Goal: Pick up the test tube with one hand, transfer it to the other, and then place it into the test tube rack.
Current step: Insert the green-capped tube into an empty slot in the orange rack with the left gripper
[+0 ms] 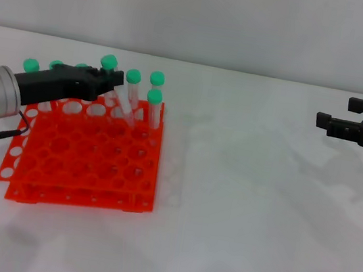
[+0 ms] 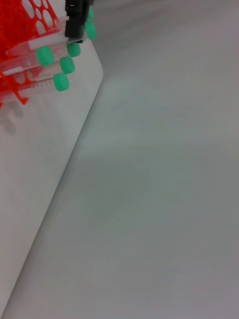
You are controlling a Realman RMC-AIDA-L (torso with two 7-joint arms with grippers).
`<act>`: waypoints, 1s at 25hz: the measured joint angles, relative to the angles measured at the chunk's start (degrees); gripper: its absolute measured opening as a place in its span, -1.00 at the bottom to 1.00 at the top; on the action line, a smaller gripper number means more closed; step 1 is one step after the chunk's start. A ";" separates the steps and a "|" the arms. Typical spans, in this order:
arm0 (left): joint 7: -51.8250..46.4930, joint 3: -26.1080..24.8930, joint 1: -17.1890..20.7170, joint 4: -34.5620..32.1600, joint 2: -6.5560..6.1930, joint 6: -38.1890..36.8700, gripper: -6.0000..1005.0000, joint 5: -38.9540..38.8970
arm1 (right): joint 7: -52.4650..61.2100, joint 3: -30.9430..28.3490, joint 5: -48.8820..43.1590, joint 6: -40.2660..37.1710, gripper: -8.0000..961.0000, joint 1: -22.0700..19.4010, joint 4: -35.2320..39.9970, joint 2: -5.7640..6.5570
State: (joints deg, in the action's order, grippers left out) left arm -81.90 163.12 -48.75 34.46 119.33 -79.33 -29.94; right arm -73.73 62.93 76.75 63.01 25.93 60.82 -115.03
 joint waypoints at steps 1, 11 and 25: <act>0.09 0.00 0.02 -0.54 0.00 0.47 -0.57 0.25 | 0.00 0.01 -0.01 0.00 0.78 0.00 0.00 -0.01; 2.49 0.00 -0.02 -3.61 -0.13 1.76 -0.57 2.34 | 0.00 0.17 -0.13 0.00 0.78 0.00 0.00 0.02; 4.51 0.00 -0.13 -4.69 -0.24 -0.08 -0.31 2.51 | -0.18 0.17 -0.21 0.13 0.78 -0.35 0.00 0.07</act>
State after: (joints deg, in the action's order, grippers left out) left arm -77.39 163.12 -48.88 29.77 119.10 -79.40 -27.43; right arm -73.91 63.11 76.54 63.13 25.58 60.82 -114.96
